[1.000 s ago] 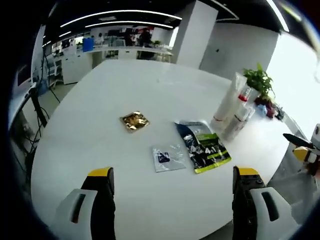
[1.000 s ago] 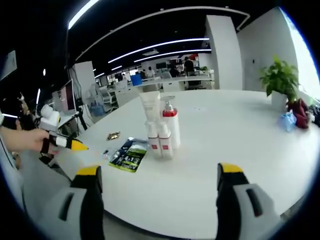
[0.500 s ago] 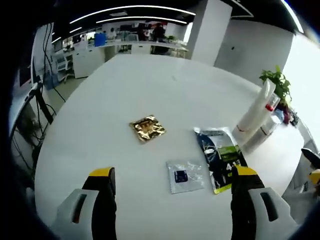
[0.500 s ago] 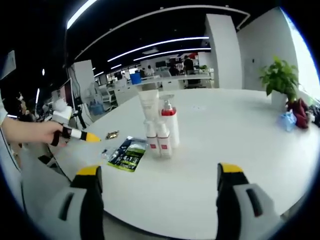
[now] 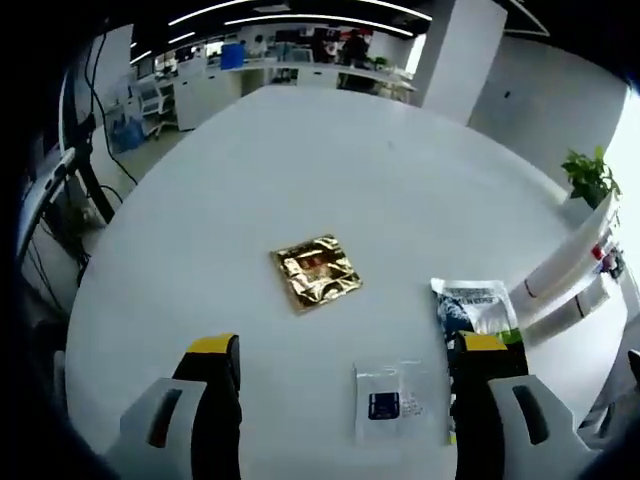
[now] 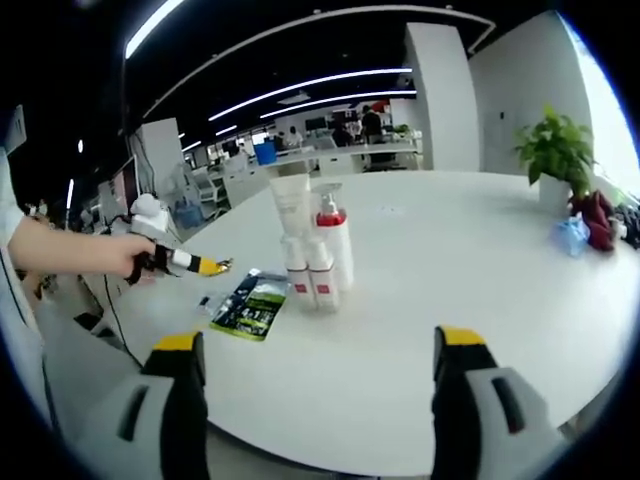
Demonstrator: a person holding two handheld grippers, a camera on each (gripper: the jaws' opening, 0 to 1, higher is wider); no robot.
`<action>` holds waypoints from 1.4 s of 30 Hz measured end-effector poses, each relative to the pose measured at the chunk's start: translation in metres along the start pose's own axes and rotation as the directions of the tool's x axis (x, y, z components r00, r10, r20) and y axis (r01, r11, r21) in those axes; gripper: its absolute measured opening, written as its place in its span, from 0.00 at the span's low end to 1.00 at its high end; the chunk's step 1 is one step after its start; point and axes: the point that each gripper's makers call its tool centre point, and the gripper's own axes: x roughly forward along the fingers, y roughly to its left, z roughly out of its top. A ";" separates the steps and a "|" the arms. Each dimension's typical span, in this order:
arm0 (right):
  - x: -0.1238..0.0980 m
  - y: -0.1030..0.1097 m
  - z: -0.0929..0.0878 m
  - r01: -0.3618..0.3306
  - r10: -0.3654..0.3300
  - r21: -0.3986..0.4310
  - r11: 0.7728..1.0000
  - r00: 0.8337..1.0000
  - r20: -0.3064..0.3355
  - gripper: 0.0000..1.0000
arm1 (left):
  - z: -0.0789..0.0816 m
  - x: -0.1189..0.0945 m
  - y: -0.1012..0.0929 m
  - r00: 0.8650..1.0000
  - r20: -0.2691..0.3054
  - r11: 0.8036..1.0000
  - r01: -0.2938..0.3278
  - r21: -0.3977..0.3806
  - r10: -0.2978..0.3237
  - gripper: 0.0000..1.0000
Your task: Arrange the skincare products in the storage area until every visible bottle or jar stands upright without overlapping.
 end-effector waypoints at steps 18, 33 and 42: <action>0.000 -0.006 -0.002 0.028 -0.028 0.015 0.999 1.000 -0.010 0.95 | 0.021 0.042 0.026 0.987 -0.060 0.989 -0.146 0.001 0.146 0.82; 0.000 -0.007 -0.003 0.038 -0.037 0.018 0.999 0.999 -0.017 0.94 | 0.034 0.054 0.033 0.975 -0.047 0.975 -0.221 -0.028 0.219 0.77; 0.001 -0.007 -0.003 0.036 -0.035 0.018 0.999 0.999 -0.018 0.94 | 0.033 0.046 0.027 0.982 -0.018 0.982 -0.190 0.004 0.190 0.41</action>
